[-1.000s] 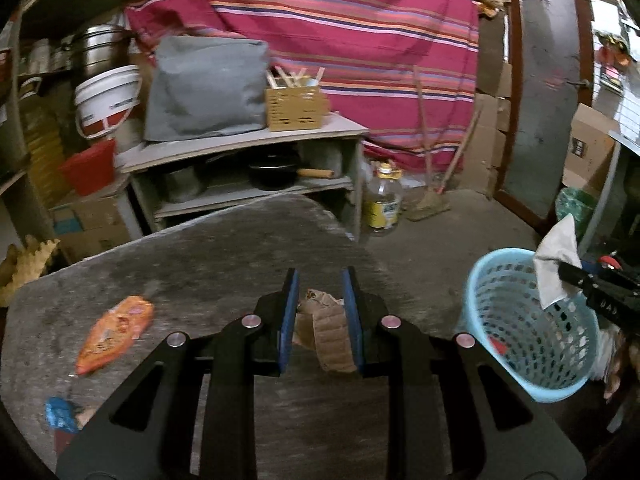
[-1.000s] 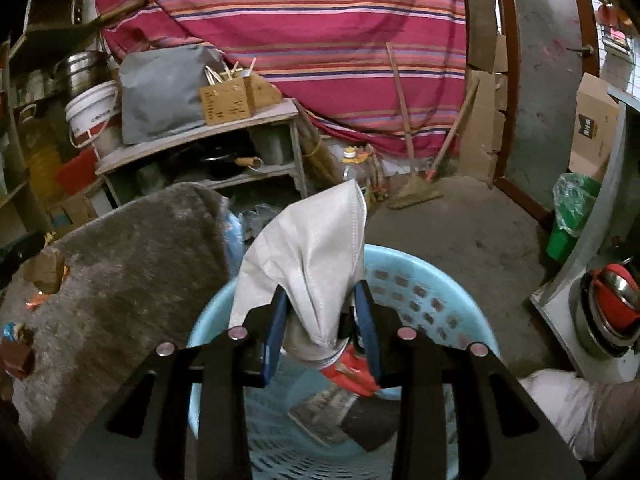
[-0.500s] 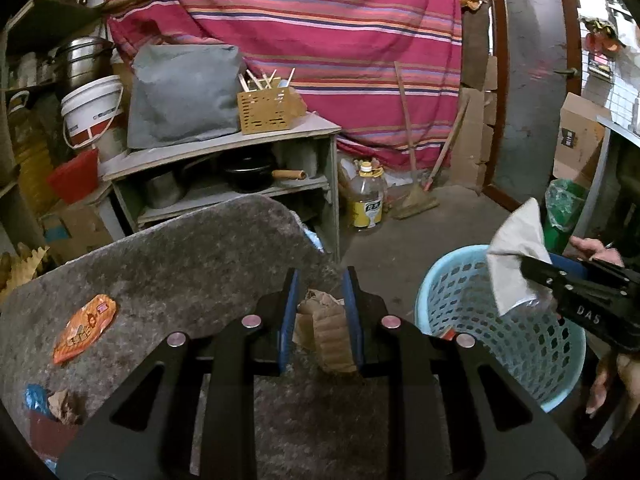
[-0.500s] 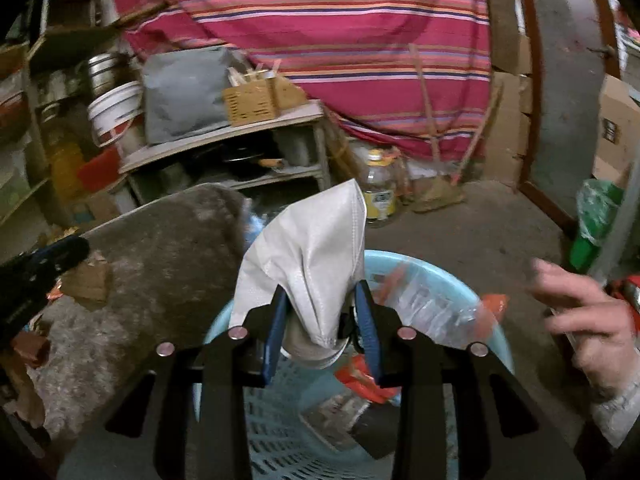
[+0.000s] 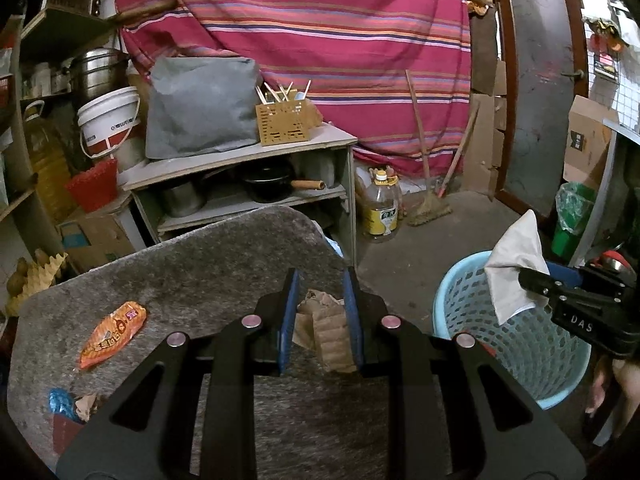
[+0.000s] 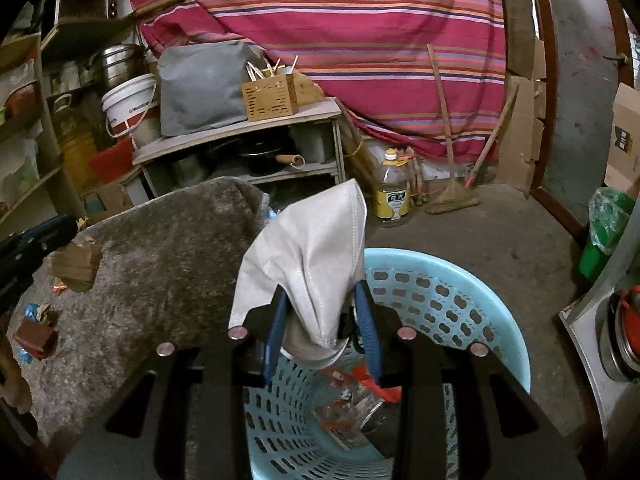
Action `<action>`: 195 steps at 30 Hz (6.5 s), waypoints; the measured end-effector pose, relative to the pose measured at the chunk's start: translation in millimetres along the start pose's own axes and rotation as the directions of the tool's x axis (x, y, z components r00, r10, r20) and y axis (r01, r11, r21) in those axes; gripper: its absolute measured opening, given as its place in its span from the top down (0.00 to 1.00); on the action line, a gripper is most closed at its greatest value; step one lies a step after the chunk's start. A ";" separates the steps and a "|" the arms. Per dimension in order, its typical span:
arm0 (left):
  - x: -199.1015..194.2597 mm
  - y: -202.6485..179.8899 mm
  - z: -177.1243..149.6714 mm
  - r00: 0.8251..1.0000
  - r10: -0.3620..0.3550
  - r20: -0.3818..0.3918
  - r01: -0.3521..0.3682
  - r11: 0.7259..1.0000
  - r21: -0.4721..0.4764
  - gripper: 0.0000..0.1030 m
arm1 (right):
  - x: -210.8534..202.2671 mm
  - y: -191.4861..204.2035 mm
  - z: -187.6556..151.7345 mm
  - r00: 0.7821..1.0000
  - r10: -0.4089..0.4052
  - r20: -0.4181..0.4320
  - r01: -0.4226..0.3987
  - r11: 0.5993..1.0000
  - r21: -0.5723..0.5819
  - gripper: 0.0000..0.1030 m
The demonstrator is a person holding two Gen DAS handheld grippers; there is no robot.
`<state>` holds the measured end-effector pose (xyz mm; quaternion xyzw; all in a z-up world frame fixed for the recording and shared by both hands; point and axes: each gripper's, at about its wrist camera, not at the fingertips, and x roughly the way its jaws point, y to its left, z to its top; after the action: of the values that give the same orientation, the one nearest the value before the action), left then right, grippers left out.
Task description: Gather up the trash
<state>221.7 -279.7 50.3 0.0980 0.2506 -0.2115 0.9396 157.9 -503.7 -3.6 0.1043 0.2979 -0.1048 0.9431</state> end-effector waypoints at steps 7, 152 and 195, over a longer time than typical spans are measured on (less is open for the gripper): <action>-1.3 0.3 0.7 1.000 -0.008 0.010 0.008 1.000 -0.008 0.79 | 0.1 -3.1 0.8 1.000 -0.012 0.000 0.012 1.000 0.008 0.66; -27.2 326.5 -164.0 0.950 0.147 -0.276 -0.228 0.930 -0.288 0.57 | 33.7 299.3 -42.3 0.999 0.039 -0.029 -0.045 0.977 -0.211 0.04; -146.0 413.9 -195.3 0.880 0.429 -0.206 -0.475 0.812 -0.340 0.82 | 24.4 437.5 -108.5 0.945 0.253 -0.207 -0.311 0.889 -0.335 0.04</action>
<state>208.1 196.8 -9.5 -0.0169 0.3119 0.0770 0.9468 232.5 -60.5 -46.0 -0.0218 0.3671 0.0993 0.9246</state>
